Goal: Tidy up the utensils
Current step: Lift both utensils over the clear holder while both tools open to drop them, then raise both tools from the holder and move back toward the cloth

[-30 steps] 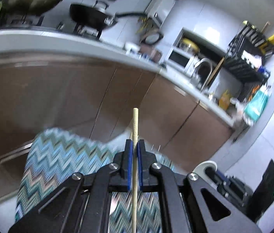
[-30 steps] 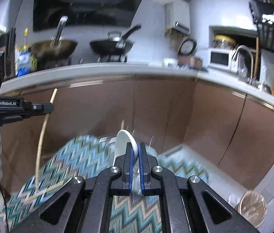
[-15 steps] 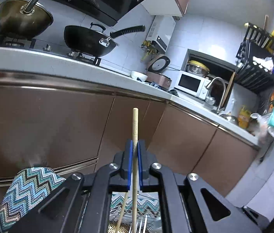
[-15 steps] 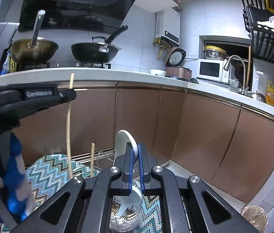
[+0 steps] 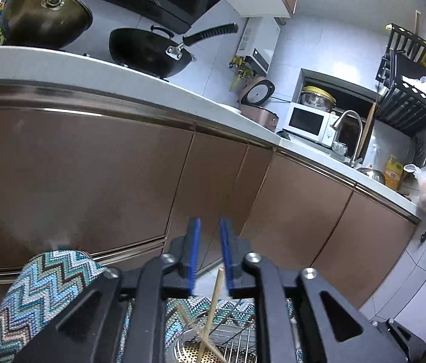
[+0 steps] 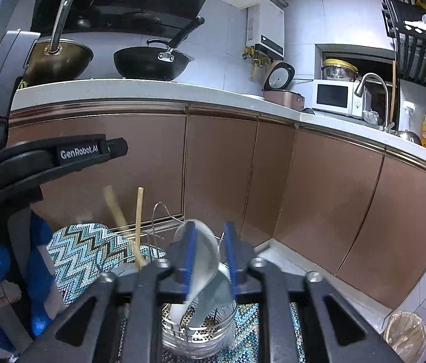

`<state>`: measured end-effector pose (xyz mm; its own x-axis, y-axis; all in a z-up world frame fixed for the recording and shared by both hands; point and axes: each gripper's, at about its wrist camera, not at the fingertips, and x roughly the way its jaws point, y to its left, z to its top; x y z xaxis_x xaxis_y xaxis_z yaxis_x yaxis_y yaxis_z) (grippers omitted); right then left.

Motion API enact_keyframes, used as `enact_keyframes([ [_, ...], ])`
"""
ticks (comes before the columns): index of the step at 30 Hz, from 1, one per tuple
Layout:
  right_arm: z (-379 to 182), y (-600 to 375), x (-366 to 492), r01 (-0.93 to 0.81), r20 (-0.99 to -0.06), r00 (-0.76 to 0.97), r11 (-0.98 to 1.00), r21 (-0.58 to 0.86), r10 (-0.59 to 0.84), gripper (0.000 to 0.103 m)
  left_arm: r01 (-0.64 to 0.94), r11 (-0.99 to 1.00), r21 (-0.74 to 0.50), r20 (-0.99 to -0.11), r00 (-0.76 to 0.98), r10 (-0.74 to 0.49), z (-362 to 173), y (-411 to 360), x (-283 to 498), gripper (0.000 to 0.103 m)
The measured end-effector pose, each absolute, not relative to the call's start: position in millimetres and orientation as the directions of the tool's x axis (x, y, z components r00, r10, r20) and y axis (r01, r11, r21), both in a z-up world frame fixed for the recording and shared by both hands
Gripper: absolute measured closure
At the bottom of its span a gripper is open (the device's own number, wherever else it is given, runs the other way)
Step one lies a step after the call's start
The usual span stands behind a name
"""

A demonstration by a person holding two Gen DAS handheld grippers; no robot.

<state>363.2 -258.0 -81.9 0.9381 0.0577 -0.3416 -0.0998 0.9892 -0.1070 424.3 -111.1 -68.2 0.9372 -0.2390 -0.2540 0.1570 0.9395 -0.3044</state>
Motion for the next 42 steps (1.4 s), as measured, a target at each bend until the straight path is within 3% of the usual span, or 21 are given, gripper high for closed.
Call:
enact_keyframes([
  [2, -78.1, -257.3, 359.5, -0.093, -0.339, 0.939, 0.990, -0.102, 0.053, 0.081, 0.153, 0.942, -0.299, -0.244, 0.942, -0.230, -59.6, -105.0, 414.9, 0.077],
  [7, -59.5, -257.4, 339.0, -0.078, -0.318, 0.947, 0.992, -0.102, 0.042, 0.081, 0.151, 0.949, -0.277, -0.227, 0.949, -0.217, -34.2, -90.7, 388.7, 0.076],
  [11, -38.5, -257.4, 311.7, -0.072, -0.297, 0.954, 0.992, -0.104, 0.039, 0.081, 0.146, 0.957, -0.251, -0.215, 0.956, -0.202, -11.2, -78.7, 359.1, 0.066],
  [23, 13.9, -259.1, 201.7, -0.056, -0.240, 0.970, 0.995, -0.081, 0.035, 0.081, 0.163, 0.964, -0.210, -0.200, 0.958, -0.205, 43.5, -34.6, 241.6, 0.066],
  [28, 19.4, -257.6, 155.1, -0.056, -0.241, 0.970, 0.997, -0.053, 0.042, 0.074, 0.150, 0.971, -0.185, -0.187, 0.965, -0.184, 52.6, -12.3, 188.1, 0.056],
  [42, 43.6, -254.3, 59.6, -0.058, -0.150, 0.987, 0.998, 0.017, 0.060, 0.062, 0.131, 0.975, -0.180, -0.118, 0.981, -0.153, 64.2, 41.3, 64.8, 0.046],
])
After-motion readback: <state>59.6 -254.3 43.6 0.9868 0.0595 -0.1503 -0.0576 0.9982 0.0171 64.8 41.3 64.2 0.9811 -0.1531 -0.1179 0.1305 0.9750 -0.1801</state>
